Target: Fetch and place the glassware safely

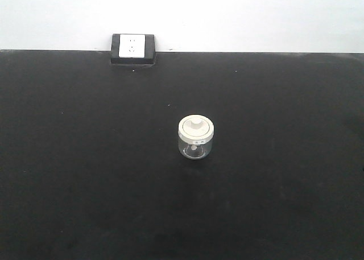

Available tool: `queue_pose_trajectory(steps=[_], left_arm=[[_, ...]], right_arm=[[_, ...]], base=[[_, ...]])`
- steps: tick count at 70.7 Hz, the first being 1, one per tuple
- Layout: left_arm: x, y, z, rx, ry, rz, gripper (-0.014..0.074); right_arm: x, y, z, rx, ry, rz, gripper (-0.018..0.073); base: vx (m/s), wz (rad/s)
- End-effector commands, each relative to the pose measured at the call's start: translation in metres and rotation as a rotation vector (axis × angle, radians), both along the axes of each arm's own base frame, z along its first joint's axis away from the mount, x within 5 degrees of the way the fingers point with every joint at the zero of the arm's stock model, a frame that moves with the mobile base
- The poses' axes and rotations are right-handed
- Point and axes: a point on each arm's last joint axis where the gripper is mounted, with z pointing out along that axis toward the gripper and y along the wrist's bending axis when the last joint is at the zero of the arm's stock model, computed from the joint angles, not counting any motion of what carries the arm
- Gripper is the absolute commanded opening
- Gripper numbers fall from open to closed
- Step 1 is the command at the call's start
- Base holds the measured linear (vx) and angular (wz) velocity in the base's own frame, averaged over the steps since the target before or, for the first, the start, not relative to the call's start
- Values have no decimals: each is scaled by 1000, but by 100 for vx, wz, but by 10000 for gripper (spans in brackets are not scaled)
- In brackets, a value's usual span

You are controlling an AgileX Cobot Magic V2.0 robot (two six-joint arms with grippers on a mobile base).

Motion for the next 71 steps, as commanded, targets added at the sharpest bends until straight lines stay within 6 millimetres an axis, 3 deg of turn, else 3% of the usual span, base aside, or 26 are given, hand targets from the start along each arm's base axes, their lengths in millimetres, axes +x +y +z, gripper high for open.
queue_pose_trajectory(steps=[1, 26, 71], left_arm=[[0, -1, 14, -13, -87, -10, -7], [0, -1, 14, -13, -87, -10, -7], [0, -1, 14, -14, -87, -14, -7]], right_arm=[[-8, -3, 10, 0, -54, -9, -2], [-31, -13, 4, -48, -62, -34, -2], [-31, -15, 4, -59, -70, -55, -1]], base=[[0, 0], [0, 0], [0, 0]])
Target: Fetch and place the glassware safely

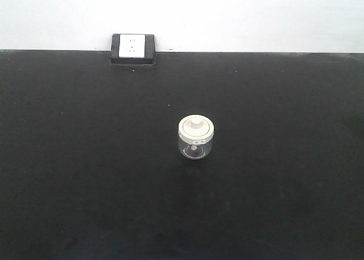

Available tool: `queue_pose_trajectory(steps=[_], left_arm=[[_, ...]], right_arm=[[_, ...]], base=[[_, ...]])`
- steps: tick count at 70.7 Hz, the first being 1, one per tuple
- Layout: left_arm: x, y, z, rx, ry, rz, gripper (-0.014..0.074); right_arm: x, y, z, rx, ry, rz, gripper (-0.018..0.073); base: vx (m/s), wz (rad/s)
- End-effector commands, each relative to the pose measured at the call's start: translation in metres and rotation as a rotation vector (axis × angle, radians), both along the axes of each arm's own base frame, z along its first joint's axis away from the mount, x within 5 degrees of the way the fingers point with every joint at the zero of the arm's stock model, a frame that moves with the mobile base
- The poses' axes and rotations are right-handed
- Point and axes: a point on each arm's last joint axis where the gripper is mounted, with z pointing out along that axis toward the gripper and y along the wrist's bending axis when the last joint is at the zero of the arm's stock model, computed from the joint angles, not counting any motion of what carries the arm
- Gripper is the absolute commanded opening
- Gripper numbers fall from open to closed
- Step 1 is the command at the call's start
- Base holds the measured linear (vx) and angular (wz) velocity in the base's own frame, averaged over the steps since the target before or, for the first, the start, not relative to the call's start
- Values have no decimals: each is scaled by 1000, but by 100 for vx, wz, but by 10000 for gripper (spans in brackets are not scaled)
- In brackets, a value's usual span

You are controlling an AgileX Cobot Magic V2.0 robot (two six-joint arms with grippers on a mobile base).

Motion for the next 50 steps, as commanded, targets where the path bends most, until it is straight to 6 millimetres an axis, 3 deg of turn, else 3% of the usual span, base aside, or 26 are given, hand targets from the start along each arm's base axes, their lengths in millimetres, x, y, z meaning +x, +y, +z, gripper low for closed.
queue_pose_trajectory(steps=[1, 39, 50], left_arm=[[0, -1, 14, -14, -87, -14, -7], [0, -1, 13, -14, -85, -14, -7], [2, -1, 4, -15, -46, -12, -7]], right_arm=[[0, -1, 13, 17, -79, -11, -1], [0, -1, 13, 16, -78, -11, -1], [0, -1, 13, 16, -78, -11, -1]], base=[[0, 0], [0, 0], [0, 0]])
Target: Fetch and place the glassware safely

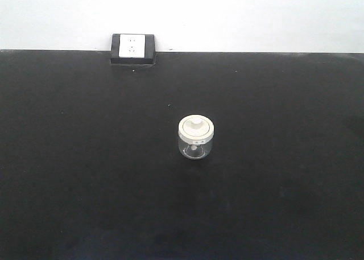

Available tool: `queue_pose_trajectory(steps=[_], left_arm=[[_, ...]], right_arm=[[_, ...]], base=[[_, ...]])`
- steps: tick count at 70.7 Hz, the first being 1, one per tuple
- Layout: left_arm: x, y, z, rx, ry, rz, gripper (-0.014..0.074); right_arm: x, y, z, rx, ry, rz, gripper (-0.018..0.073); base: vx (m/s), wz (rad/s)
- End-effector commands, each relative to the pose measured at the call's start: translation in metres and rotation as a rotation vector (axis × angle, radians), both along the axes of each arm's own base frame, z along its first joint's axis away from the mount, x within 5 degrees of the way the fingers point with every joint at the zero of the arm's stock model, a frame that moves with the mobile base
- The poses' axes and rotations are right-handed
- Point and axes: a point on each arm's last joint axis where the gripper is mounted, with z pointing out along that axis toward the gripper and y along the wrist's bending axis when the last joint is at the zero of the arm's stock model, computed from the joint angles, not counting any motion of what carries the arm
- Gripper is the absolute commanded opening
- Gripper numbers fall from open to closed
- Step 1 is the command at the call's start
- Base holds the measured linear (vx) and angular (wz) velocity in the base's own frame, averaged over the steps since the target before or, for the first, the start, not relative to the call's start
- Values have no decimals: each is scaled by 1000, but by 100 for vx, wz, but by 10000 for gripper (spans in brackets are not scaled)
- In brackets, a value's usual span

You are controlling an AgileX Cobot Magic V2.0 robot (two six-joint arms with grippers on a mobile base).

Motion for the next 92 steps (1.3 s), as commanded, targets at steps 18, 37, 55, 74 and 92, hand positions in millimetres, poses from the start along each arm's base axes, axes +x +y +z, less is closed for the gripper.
queue_pose_trajectory(steps=[18, 37, 55, 74, 92], left_arm=[[8, -2, -11, 18, -115, -25, -7], [8, -3, -45, 18, -135, -49, -7], [9, -3, -58, 17, -102, -48, -7], [9, -3, -58, 17, -103, -48, -7], [9, -3, -58, 17, -103, -48, -7]], right_arm=[[0, -1, 13, 17, -79, -10, -1], [0, -1, 13, 16, -75, -11, -1], [0, -1, 13, 15, -71, -11, -1], [0, -1, 13, 14, -70, -11, -1], [0, -1, 13, 14, -70, -11, -1]], base=[[0, 0], [0, 0], [0, 0], [0, 0], [0, 0]])
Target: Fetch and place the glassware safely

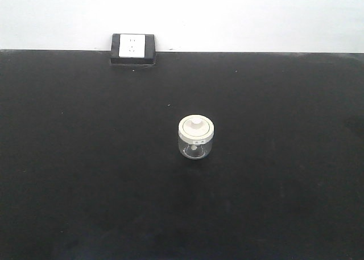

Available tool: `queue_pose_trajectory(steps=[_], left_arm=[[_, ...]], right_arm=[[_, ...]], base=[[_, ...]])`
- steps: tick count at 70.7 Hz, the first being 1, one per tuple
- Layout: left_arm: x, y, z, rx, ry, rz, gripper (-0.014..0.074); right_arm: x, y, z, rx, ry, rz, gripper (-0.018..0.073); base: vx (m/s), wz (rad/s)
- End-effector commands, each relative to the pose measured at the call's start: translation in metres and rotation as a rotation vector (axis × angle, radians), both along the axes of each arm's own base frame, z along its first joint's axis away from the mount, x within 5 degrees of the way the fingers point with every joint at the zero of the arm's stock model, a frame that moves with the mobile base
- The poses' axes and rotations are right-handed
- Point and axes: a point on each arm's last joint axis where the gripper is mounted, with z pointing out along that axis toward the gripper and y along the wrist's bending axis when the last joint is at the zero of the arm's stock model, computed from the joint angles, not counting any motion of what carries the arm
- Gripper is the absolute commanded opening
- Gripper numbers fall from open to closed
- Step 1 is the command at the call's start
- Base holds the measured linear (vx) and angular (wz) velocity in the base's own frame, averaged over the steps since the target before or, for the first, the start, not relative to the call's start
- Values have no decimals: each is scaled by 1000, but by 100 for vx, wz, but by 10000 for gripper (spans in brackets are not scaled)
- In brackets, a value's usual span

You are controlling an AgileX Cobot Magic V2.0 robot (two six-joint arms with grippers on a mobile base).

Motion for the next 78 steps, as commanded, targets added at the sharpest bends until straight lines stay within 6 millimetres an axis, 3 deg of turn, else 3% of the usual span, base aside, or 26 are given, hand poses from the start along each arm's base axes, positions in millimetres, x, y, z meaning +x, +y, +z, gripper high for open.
queue_pose_trajectory(steps=[1, 56, 78], left_arm=[[0, -1, -2, -13, -61, -11, -7], [0, -1, -2, -13, -61, -11, -7], [0, -1, -2, -13, -61, -11, -7]], right_arm=[[0, -1, 14, 18, -81, -10, -1], [0, -1, 15, 16, -98, -12, -1], [4, -4, 8, -23, -92, -99, -1]], base=[[0, 0], [0, 0], [0, 0]])
